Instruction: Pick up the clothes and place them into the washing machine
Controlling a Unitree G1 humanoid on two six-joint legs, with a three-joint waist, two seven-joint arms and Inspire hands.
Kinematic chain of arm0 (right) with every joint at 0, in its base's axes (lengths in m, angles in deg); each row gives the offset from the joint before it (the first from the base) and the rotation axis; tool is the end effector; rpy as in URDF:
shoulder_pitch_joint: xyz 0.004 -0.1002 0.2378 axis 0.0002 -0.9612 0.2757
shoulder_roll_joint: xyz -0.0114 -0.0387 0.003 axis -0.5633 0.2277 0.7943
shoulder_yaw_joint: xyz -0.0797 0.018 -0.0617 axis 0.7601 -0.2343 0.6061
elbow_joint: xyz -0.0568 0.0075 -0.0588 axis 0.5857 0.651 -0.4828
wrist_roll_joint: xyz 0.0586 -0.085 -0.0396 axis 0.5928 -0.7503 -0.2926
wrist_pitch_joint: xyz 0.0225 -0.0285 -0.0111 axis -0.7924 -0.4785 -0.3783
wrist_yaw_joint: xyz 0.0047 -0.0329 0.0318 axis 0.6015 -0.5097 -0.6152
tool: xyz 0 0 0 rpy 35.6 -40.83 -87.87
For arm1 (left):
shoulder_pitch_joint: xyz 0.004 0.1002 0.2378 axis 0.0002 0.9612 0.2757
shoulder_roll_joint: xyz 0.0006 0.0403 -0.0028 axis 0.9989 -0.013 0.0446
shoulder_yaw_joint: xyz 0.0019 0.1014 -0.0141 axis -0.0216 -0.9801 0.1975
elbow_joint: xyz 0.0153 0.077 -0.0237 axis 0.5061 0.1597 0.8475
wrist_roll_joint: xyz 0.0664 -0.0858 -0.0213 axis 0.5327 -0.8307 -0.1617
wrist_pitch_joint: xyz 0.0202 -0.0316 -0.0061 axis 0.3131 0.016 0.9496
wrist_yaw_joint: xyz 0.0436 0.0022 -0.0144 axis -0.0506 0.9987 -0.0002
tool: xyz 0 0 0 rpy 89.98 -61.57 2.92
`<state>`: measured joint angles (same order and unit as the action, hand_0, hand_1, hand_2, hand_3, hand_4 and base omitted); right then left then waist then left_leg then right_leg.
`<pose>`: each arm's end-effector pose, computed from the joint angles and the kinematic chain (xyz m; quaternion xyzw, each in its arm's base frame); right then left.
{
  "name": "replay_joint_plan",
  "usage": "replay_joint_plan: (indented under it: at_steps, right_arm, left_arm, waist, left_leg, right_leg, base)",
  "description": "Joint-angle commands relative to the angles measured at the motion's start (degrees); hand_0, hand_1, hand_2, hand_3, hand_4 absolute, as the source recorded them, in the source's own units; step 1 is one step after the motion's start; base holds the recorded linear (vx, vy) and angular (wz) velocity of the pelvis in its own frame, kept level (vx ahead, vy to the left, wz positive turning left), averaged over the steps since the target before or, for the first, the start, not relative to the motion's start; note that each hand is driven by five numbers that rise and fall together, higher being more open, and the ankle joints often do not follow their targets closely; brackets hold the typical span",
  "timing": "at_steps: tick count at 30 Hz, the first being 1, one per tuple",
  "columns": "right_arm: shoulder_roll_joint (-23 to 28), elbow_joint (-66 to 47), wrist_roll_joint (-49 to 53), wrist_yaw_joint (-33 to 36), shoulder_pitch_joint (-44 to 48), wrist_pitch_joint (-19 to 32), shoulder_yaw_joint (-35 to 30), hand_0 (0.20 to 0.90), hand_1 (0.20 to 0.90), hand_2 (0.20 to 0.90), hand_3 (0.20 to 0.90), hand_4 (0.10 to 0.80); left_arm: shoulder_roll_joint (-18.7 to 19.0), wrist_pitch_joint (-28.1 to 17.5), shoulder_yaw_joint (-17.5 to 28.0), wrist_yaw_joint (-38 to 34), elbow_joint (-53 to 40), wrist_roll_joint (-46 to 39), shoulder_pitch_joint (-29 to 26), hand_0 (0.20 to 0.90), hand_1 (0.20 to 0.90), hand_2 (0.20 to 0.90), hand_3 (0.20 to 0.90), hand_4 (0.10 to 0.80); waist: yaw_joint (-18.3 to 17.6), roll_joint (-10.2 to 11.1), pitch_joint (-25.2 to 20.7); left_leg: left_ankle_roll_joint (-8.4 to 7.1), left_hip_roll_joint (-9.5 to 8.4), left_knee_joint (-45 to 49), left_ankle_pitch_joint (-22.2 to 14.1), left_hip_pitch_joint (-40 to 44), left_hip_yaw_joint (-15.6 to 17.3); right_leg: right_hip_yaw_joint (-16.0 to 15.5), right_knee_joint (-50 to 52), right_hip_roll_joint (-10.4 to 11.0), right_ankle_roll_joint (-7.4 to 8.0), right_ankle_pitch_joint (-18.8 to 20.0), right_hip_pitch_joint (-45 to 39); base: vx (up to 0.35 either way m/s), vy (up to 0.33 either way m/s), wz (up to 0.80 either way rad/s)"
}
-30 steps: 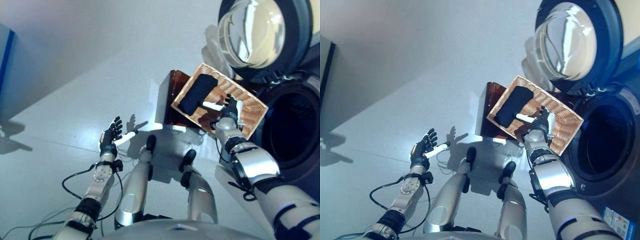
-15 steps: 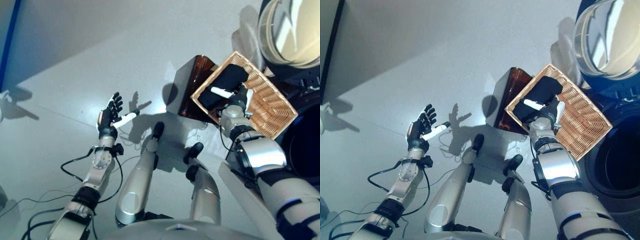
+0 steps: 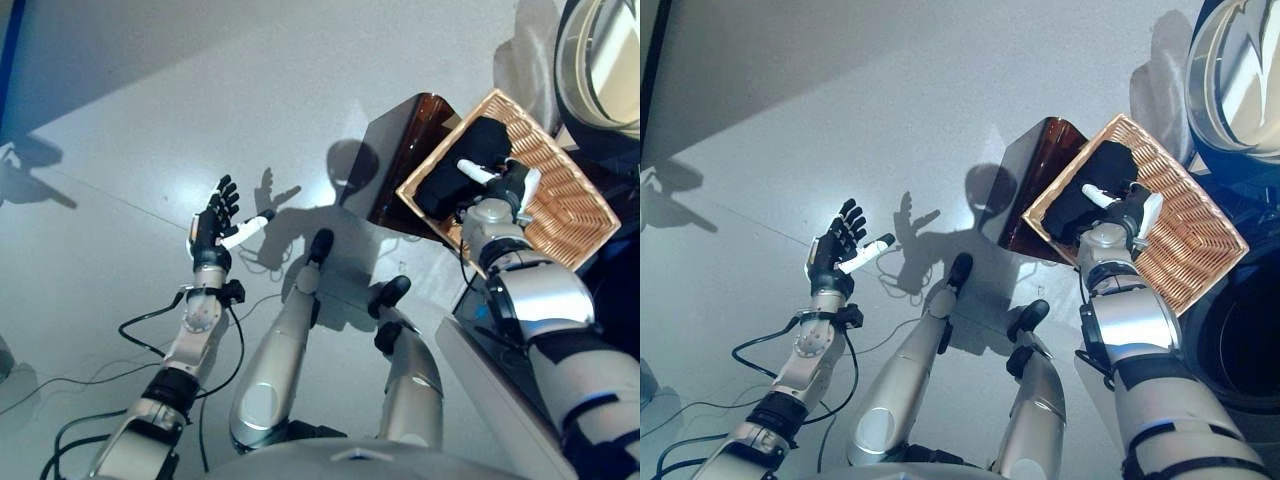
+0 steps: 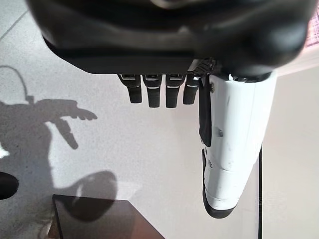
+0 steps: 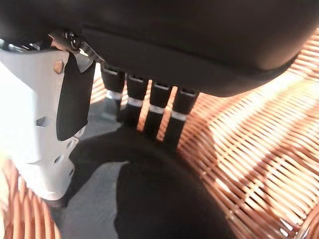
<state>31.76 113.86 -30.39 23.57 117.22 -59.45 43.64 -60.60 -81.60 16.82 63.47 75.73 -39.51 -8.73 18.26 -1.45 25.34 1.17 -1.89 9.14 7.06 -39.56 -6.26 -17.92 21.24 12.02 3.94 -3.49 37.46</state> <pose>0.3523 -0.2434 0.1070 -0.0761 0.1189 -0.3623 0.9213 0.2401 0.1732 0.0179 -0.0328 -0.0336 0.0703 0.9964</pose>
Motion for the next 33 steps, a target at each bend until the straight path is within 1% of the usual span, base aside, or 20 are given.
replay_joint_plan:
  at_steps: [1,9,10,11,12,14,15,17,19,20,21,22,24,26,27,28,29,30,31,33]
  right_arm:
    - [1.8,-1.0,-0.9,1.7,0.4,1.3,1.0,0.200,0.200,0.200,0.200,0.300]
    - [3.6,-1.2,-0.4,2.8,-5.0,1.4,-2.3,0.200,0.200,0.200,0.200,0.300]
    - [3.9,-1.4,0.1,3.0,-6.2,1.7,-3.2,0.200,0.200,0.200,0.200,0.300]
    - [3.9,-1.4,0.1,3.0,-6.2,1.7,-3.2,0.200,0.200,0.200,0.200,0.300]
    - [3.9,-1.8,0.7,3.2,-7.3,2.1,-4.0,0.200,0.200,0.200,0.200,0.300]
    - [3.8,-3.4,1.8,3.6,-10.1,3.3,-5.4,0.200,0.200,0.200,0.200,0.300]
    - [3.8,-3.5,1.7,3.6,-10.2,3.3,-5.4,0.200,0.200,0.200,0.200,0.300]
    - [3.5,-5.8,2.8,3.5,-12.8,4.5,-6.5,0.200,0.200,0.200,0.200,0.300]
    - [2.3,-9.6,4.5,3.4,-15.1,6.5,-7.8,0.200,0.200,0.200,0.200,0.300]
    - [1.0,-13.0,5.5,3.4,-17.8,8.1,-8.7,0.200,0.200,0.200,0.200,0.300]
    - [1.0,-13.2,5.5,3.5,-17.9,8.1,-8.7,0.200,0.200,0.200,0.200,0.300]
    - [0.1,-15.0,6.4,3.2,-19.5,9.1,-9.6,0.200,0.200,0.200,0.200,0.300]
    - [-0.4,-16.6,7.2,3.7,-20.6,9.9,-10.4,0.200,0.200,0.200,0.200,0.300]
    - [-2.7,-20.5,11.4,2.7,-23.1,13.0,-12.8,0.200,0.200,0.200,0.200,0.300]
    - [-2.8,-20.6,11.4,2.7,-23.2,13.0,-12.8,0.200,0.200,0.200,0.200,0.300]
    - [-3.4,-21.1,11.9,2.5,-24.0,13.5,-13.3,0.200,0.200,0.200,0.200,0.300]
    - [-5.9,-24.3,17.5,1.9,-25.1,17.4,-16.0,0.200,0.200,0.200,0.200,0.300]
    - [-7.2,-25.4,19.8,0.9,-26.0,18.7,-17.2,0.200,0.200,0.200,0.200,0.300]
    - [-7.2,-25.4,19.8,0.9,-26.1,18.7,-17.2,0.200,0.200,0.200,0.200,0.300]
    - [-9.4,-26.1,24.9,-0.5,-26.0,21.8,-19.2,0.200,0.200,0.200,0.200,0.300]
  left_arm:
    - [2.4,-4.2,2.8,-1.0,-6.0,0.2,3.0,0.900,0.900,0.900,0.900,0.800]
    - [2.2,-3.6,3.0,-0.2,-5.1,0.3,5.8,0.900,0.900,0.900,0.900,0.800]
    - [2.1,-3.4,2.9,0.1,-4.2,0.3,6.1,0.900,0.900,0.900,0.900,0.800]
    - [2.1,-3.4,2.9,0.1,-4.1,0.3,6.1,0.900,0.900,0.900,0.900,0.800]
    - [1.9,-3.4,2.9,0.3,-3.7,0.3,6.3,0.900,0.900,0.900,0.900,0.800]
    - [1.6,-3.3,3.3,0.6,-2.6,0.2,6.9,0.900,0.900,0.900,0.900,0.800]
    - [1.6,-3.3,3.3,0.6,-2.6,0.2,7.0,0.900,0.900,0.900,0.900,0.800]
    - [1.3,-3.0,3.8,0.8,-1.6,0.2,7.4,0.900,0.900,0.900,0.900,0.800]
    - [0.7,-2.9,4.3,0.7,-0.8,0.1,7.9,0.900,0.900,0.900,0.900,0.800]
    - [-0.1,-2.6,4.5,0.8,0.5,0.2,8.3,0.900,0.900,0.900,0.900,0.800]
    - [-0.1,-2.6,4.4,0.8,0.6,0.2,8.3,0.900,0.900,0.900,0.900,0.800]
    - [-0.8,-2.5,4.5,0.9,2.0,0.1,8.6,0.900,0.900,0.900,0.900,0.800]
    - [-1.0,-2.5,4.5,1.1,2.5,0.1,8.9,0.900,0.900,0.900,0.900,0.800]
    - [-2.1,-2.1,4.1,1.4,4.6,0.0,9.2,0.900,0.900,0.900,0.900,0.800]
    - [-2.1,-2.1,4.0,1.4,4.7,0.0,9.2,0.900,0.900,0.900,0.900,0.800]
    - [-2.4,-2.2,4.2,1.6,5.0,-0.3,9.5,0.900,0.900,0.900,0.900,0.800]
    - [-3.4,-2.2,3.4,1.7,6.1,-0.4,9.5,0.900,0.900,0.900,0.900,0.800]
    - [-3.9,-2.2,3.0,1.7,6.6,-0.5,9.5,0.900,0.900,0.900,0.900,0.800]
    - [-3.9,-2.2,3.0,1.7,6.6,-0.6,9.5,0.900,0.900,0.900,0.900,0.800]
    - [-4.9,-2.4,1.8,2.1,7.2,-1.1,9.3,0.900,0.900,0.900,0.900,0.800]
  waist:
    - [1.3,0.4,-1.0]
    - [-0.1,-0.2,-2.6]
    - [-0.5,-0.7,-2.9]
    - [-0.5,-0.5,-3.2]
    - [-0.8,-0.8,-3.2]
    - [-2.0,-1.1,-4.4]
    - [-2.0,-1.1,-4.3]
    - [-3.2,-1.2,-5.0]
    - [-4.8,-1.3,-5.6]
    - [-6.2,-1.5,-6.1]
    - [-6.2,-1.5,-6.1]
    - [-7.3,-2.0,-6.7]
    - [-7.9,-2.3,-7.0]
    - [-9.5,-3.7,-7.9]
    - [-9.4,-3.7,-8.0]
    - [-9.7,-4.1,-8.3]
    - [-10.5,-5.3,-8.8]
    - [-10.8,-5.8,-9.2]
    - [-10.8,-5.8,-9.2]
    - [-11.1,-7.0,-9.7]
  left_leg:
    - [-3.47,-2.64,7.2,-7.0,-3.5,2.1]
    - [-3.70,-1.89,4.6,-6.2,0.2,2.9]
    - [-3.33,-1.61,4.0,-4.3,0.5,3.4]
    - [-3.64,-1.60,3.9,-5.9,1.2,3.1]
    - [-3.32,-1.47,3.6,-4.2,1.4,3.5]
    - [-3.28,-1.12,2.4,-3.9,3.7,4.1]
    - [-3.28,-1.11,2.3,-3.9,3.9,4.2]
    - [-3.27,-0.61,1.2,-3.5,5.9,4.9]
    - [-3.36,-0.25,-0.3,-3.1,8.0,5.8]
    - [-3.53,0.08,-1.4,-2.6,9.7,6.8]
    - [-3.53,0.09,-1.6,-2.5,9.9,6.9]
    - [-3.58,0.43,-2.5,-2.3,11.3,7.7]
    - [-3.62,0.56,-3.2,-2.2,12.4,8.1]
    - [-3.71,0.84,-4.7,-1.9,14.6,9.7]
    - [-3.68,0.85,-4.8,-1.5,14.5,9.8]
    - [-3.63,0.89,-5.2,-1.5,15.0,10.1]
    - [-3.64,1.04,-5.8,-1.9,16.0,10.9]
    - [-3.60,1.06,-6.1,-1.9,16.3,11.4]
    - [-3.57,1.08,-6.1,-1.6,16.2,11.4]
    - [-3.45,1.08,-6.5,-1.7,16.9,12.1]
  right_leg:
    - [3.0,-5.1,1.5,2.70,0.5,-6.9]
    - [3.7,-7.7,1.1,3.00,1.4,-9.6]
    - [3.5,-8.2,1.1,2.70,3.1,-9.7]
    - [4.0,-8.2,1.0,3.03,1.8,-10.3]
    - [3.8,-8.7,1.0,2.72,3.2,-10.4]
    - [4.7,-10.0,0.7,2.81,3.8,-12.0]
    - [4.7,-10.1,0.7,2.82,3.9,-12.2]
    - [5.4,-11.5,0.4,2.91,4.5,-13.6]
    - [6.4,-13.0,0.0,3.13,5.3,-14.9]
    - [7.3,-14.5,-0.3,3.28,6.2,-15.9]
    - [7.3,-14.6,-0.3,3.28,6.2,-16.1]
    - [8.1,-15.4,-0.5,3.42,6.6,-16.6]
    - [8.6,-16.0,-0.6,3.50,7.0,-17.2]
    - [10.4,-17.7,-0.9,3.73,8.0,-18.0]
    - [10.4,-17.9,-0.9,3.71,8.4,-17.9]
    - [10.9,-18.3,-0.9,3.71,8.6,-18.0]
    - [11.9,-19.0,-1.0,3.90,8.6,-18.1]
    - [12.3,-19.4,-1.0,3.89,8.7,-18.2]
    - [12.4,-19.5,-1.0,3.86,9.0,-18.1]
    - [13.2,-20.1,-1.0,3.91,9.2,-18.1]
  base:
    - [0.000,0.000,0.00]
    - [-0.010,0.001,-0.08]
    - [0.000,-0.012,-0.14]
    - [-0.095,0.015,-0.12]
    - [0.010,0.003,-0.10]
    - [-0.041,0.010,-0.12]
    - [0.009,-0.008,-0.16]
    - [0.003,0.004,-0.23]
    - [-0.016,0.013,-0.32]
    - [-0.014,0.013,-0.34]
    - [-0.019,0.034,-0.40]
    - [-0.010,0.027,-0.51]
    - [-0.010,0.020,-0.48]
    - [-0.012,0.029,-0.29]
    - [-0.015,0.044,-0.34]
    - [-0.004,0.058,-0.42]
    - [0.011,0.071,-0.51]
    - [-0.002,0.044,-0.37]
    - [-0.013,0.018,-0.35]
    - [0.019,0.035,-0.33]
